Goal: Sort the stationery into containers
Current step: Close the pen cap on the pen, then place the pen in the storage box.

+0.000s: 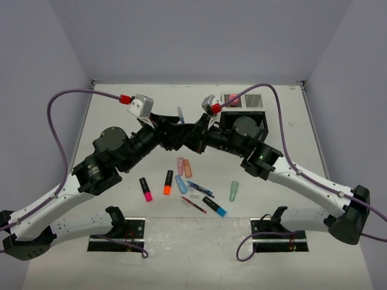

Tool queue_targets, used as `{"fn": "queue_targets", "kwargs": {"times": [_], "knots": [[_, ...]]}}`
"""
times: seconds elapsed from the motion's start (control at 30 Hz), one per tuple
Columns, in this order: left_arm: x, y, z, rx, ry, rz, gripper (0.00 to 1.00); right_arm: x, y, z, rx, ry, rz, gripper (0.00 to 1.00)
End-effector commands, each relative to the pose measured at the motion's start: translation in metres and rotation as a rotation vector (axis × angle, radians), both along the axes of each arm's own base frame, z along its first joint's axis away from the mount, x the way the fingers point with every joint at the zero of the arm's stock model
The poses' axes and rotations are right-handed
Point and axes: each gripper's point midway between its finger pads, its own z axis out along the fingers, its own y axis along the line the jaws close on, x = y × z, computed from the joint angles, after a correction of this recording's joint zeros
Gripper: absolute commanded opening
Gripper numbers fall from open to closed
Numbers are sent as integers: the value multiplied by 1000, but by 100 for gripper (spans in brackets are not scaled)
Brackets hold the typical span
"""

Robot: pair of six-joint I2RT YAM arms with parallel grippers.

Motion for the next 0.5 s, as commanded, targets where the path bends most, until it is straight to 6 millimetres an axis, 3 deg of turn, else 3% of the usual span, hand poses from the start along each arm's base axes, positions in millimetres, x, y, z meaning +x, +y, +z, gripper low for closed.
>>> {"fn": "queue_targets", "kwargs": {"times": [0.0,0.03,0.07,0.17,0.33,0.4,0.47], "knots": [[-14,23,44,-1,-77,11,82,33,-9,-12,45,14,-157,0],[-13,33,51,-9,-82,46,96,43,-14,-21,31,25,-202,0],[-11,42,56,-17,-81,84,99,50,-18,-26,23,32,-231,0],[-6,69,51,-3,-46,193,100,82,-48,-40,8,44,-397,0],[-10,115,20,22,36,334,100,159,-143,-70,1,81,-804,0],[-11,121,2,46,55,348,100,181,-167,-73,26,59,-902,0],[-16,128,-12,60,70,352,100,208,-193,-90,5,67,-1029,0]]}}
